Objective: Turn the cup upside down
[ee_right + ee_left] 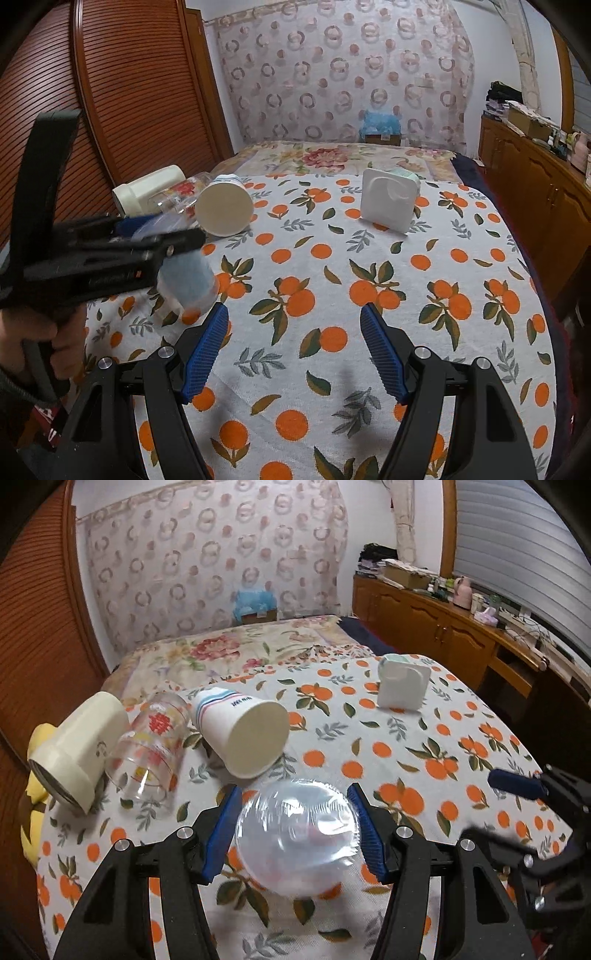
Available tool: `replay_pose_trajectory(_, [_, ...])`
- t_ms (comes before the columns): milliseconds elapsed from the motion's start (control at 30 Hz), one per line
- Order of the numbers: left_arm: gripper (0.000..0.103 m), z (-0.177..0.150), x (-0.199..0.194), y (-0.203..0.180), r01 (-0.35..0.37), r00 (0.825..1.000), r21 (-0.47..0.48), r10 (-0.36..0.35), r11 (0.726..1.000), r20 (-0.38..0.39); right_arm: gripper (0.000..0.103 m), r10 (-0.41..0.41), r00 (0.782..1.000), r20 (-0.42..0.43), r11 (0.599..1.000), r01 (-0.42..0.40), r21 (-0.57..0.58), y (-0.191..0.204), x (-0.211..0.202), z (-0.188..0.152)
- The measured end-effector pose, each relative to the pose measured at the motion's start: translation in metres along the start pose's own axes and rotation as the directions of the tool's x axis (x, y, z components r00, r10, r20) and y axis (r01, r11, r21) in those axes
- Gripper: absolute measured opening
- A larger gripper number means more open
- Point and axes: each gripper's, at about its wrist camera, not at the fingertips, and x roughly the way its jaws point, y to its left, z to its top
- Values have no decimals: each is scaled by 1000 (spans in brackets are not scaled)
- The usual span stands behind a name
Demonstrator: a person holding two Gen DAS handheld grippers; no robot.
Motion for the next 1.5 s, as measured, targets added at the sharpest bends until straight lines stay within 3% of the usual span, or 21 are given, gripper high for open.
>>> replay_pose_trajectory(100, [57,-3,-4,0,-2,1000,-7,2,1000,11,76,-3,1000,2,1000,3,1,0,0,1])
replay_pose_trajectory(200, [68,-5,-10,2,14,1000,-19,-14,1000,25,76,-4,1000,8,1000,4,4,0,0,2])
replay_pose_trajectory(467, [78,-13,-29,12,30,997,-70,-25,997,69,76,1,999,32,1000,-2,27,1,-5,3])
replay_pose_trajectory(700, [86,-20,-42,19,19,995,-94,-10,995,95,76,6,998,58,999,-9,44,10,-10,2])
replay_pose_trajectory(800, [95,-25,-50,23,8,993,-99,4,995,114,76,4,998,64,999,-8,52,13,-11,1])
replay_pose_trajectory(1100, [95,-42,-57,33,-52,992,-119,65,992,106,97,-29,997,72,997,24,67,21,-5,-4])
replay_pose_trajectory(1500, [95,-52,-81,47,-85,981,-155,110,984,161,99,-41,990,134,998,34,52,37,-19,-5])
